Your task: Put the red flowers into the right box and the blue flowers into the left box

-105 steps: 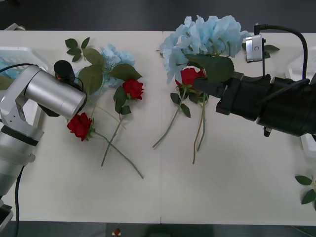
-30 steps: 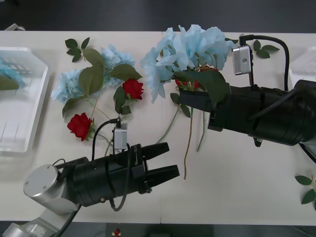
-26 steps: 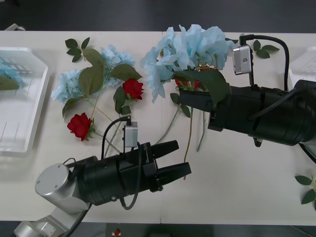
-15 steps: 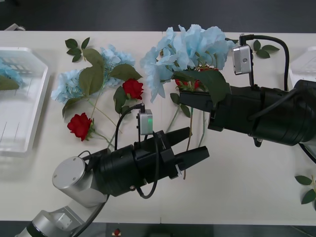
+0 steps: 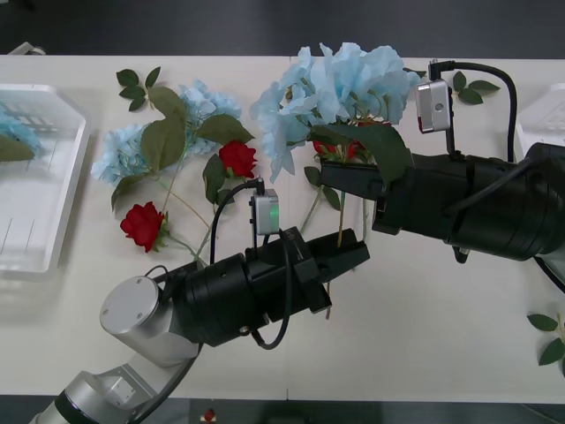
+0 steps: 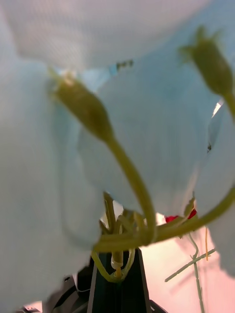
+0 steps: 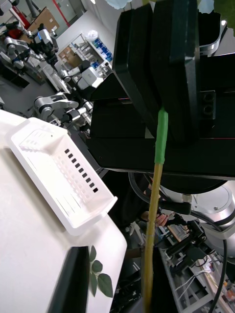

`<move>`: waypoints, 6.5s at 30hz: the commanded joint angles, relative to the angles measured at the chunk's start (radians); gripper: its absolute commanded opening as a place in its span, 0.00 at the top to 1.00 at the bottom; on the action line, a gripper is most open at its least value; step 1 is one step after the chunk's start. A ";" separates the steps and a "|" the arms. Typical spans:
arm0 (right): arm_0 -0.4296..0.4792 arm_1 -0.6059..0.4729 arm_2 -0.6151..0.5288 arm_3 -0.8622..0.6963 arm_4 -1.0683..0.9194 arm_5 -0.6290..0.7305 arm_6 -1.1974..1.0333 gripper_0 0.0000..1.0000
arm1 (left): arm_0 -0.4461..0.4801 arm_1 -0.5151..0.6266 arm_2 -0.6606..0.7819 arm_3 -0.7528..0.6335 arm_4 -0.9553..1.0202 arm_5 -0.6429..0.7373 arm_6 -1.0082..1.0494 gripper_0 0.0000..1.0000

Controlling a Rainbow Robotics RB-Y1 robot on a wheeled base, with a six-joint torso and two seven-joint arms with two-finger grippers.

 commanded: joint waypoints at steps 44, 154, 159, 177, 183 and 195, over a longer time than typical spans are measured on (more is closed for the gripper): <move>-0.324 -0.220 0.216 0.304 0.374 0.069 -0.499 0.00 | 0.091 0.531 0.800 0.001 -0.221 0.318 0.582 1.00; -0.804 -0.415 0.549 0.844 0.777 0.270 -0.831 1.00 | -0.438 0.212 0.323 0.099 -1.994 0.638 2.207 0.05; -0.763 -0.516 0.521 0.867 0.779 0.270 -0.693 1.00 | -0.467 0.210 0.323 0.194 -2.030 0.584 2.253 0.03; -0.582 -0.571 0.469 1.060 1.033 0.032 -0.535 1.00 | -0.568 0.148 0.260 0.331 -2.051 0.590 2.261 0.03; -0.580 -0.534 0.469 1.123 1.067 -0.032 -0.549 1.00 | -0.542 0.135 0.248 0.240 -2.063 0.691 2.251 0.03; -0.580 -0.530 0.470 1.126 1.052 -0.049 -0.551 0.00 | -0.453 0.143 0.249 0.197 -2.091 0.665 2.224 0.03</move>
